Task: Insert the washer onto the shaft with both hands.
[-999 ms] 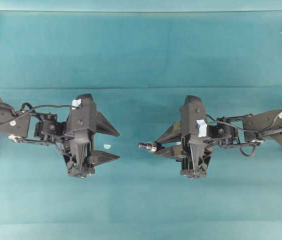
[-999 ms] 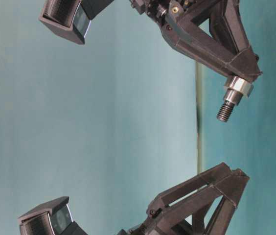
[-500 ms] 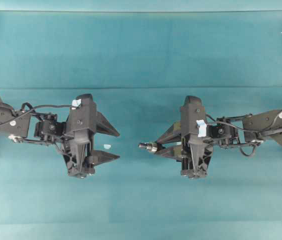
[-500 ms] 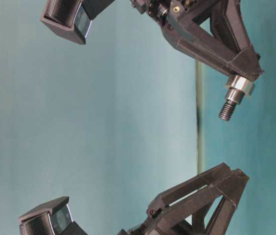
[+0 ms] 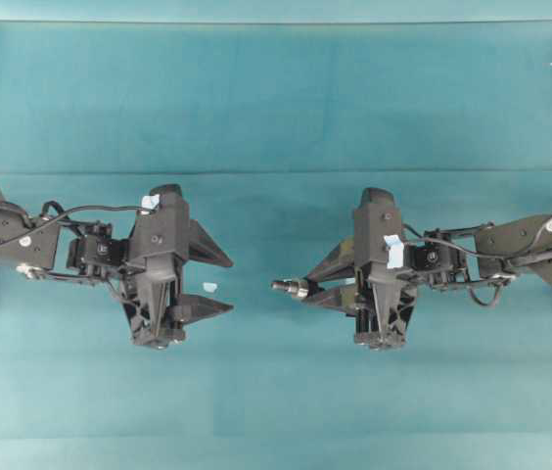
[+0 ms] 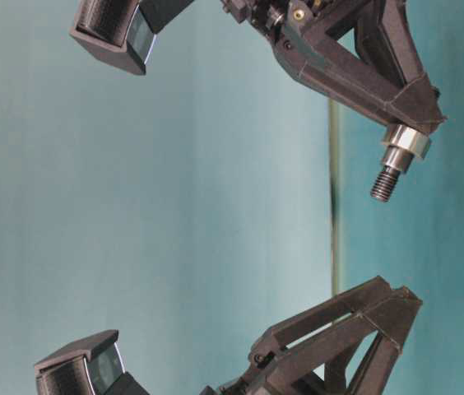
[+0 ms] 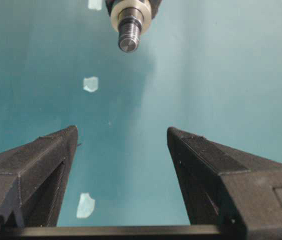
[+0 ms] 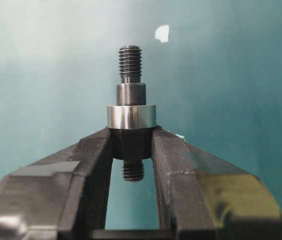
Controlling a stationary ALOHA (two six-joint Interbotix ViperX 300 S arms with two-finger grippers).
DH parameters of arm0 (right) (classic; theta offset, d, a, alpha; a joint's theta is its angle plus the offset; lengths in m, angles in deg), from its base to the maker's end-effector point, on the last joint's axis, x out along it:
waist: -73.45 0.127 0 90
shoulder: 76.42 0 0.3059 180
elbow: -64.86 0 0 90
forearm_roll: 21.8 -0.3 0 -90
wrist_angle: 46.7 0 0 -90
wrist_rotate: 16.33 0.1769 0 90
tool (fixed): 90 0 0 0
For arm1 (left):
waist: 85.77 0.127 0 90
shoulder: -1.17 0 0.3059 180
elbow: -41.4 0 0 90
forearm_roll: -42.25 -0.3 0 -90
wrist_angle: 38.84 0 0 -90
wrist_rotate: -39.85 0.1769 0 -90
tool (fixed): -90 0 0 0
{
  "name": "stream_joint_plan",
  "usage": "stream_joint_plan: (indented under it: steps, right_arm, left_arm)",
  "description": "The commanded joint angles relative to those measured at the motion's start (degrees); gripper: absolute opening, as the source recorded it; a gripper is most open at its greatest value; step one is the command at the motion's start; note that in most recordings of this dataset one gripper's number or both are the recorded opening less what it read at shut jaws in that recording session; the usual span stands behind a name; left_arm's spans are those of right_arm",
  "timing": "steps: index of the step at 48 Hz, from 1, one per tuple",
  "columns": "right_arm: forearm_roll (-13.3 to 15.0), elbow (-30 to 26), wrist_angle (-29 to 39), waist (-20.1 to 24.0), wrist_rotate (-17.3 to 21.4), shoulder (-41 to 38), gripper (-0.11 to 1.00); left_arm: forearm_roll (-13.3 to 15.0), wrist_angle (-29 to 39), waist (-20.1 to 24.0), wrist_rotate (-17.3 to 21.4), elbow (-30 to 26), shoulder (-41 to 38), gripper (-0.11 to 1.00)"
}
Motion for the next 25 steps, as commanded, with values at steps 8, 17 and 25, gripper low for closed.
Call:
stream_joint_plan:
  steps: [8, 17, 25]
  right_arm:
    - [-0.09, -0.44, -0.44, 0.18, 0.62, 0.53, 0.0]
    - [-0.09, -0.35, -0.44, 0.18, 0.62, 0.18, 0.0]
    - [-0.09, -0.18, -0.44, 0.18, 0.62, 0.0, 0.0]
  left_arm:
    - [-0.09, -0.26, -0.18, -0.09, -0.79, 0.7, 0.79]
    - [-0.09, -0.26, -0.18, -0.09, -0.88, 0.7, 0.8]
    - [-0.09, -0.26, -0.18, -0.09, -0.79, 0.7, 0.8]
